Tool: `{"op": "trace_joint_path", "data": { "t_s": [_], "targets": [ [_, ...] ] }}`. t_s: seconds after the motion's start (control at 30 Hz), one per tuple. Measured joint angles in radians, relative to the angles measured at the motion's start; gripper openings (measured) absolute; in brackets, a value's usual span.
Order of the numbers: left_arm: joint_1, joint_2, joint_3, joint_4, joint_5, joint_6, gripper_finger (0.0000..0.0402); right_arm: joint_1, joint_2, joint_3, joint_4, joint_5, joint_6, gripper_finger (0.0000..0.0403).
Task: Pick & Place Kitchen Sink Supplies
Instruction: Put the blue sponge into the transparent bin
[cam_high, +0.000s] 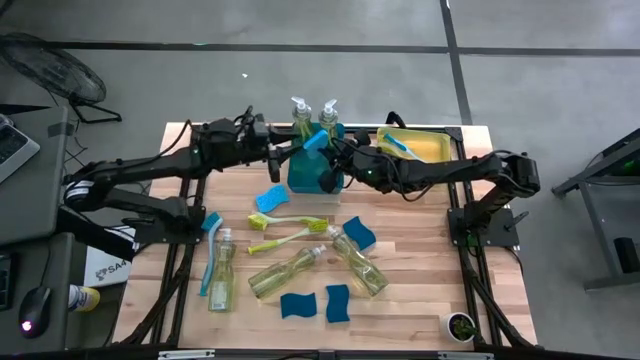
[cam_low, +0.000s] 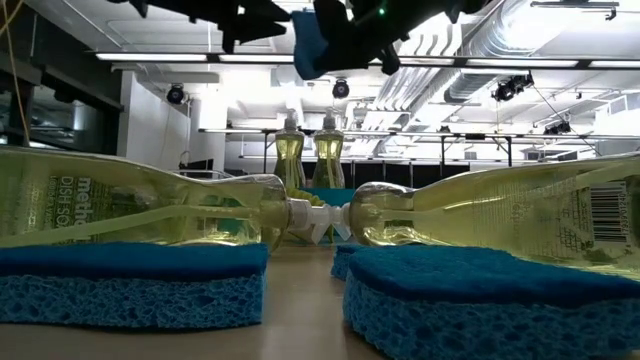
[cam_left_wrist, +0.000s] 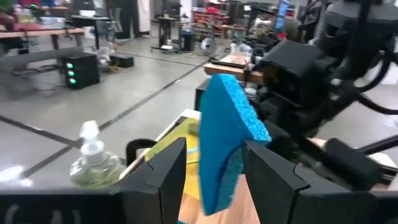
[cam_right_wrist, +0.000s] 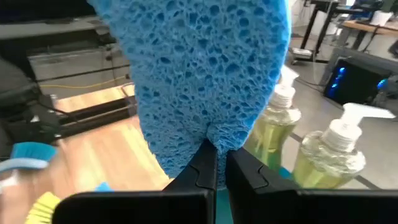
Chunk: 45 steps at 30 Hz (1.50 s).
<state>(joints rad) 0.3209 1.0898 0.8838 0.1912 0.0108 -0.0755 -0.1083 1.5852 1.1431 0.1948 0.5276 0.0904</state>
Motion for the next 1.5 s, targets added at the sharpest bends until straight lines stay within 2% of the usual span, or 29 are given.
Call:
{"op": "trace_joint_path", "data": {
  "t_s": [0.33,0.5,0.77,1.07,1.2,1.4,1.5],
  "targets": [
    [0.000,0.016,0.012,-0.012,0.032,0.000,0.0154,-0.024,0.000,0.000,-0.044,0.002,0.002,0.0003],
    [0.000,0.015,0.012,-0.011,-0.025,0.000,0.0154,-0.028,0.000,0.000,-0.043,-0.055,-0.050,0.0003],
    [0.000,0.054,0.013,-0.011,-0.017,-0.007,0.0154,-0.042,0.000,0.000,-0.042,-0.118,-0.071,0.0003],
    [0.000,0.063,0.020,0.017,-0.081,-0.007,0.0151,-0.050,0.000,0.000,-0.065,-0.143,-0.073,0.0004],
    [0.000,0.061,0.028,0.019,-0.056,-0.004,0.0119,-0.049,0.000,0.000,-0.072,-0.153,-0.076,0.0003],
    [0.000,0.067,0.028,-0.002,0.002,-0.011,0.0033,-0.050,0.000,0.000,-0.077,-0.160,-0.099,0.0004],
    [0.000,0.067,0.028,-0.006,0.002,-0.011,0.0007,-0.051,0.000,0.000,-0.077,-0.170,-0.098,0.0003]
  ]
}}
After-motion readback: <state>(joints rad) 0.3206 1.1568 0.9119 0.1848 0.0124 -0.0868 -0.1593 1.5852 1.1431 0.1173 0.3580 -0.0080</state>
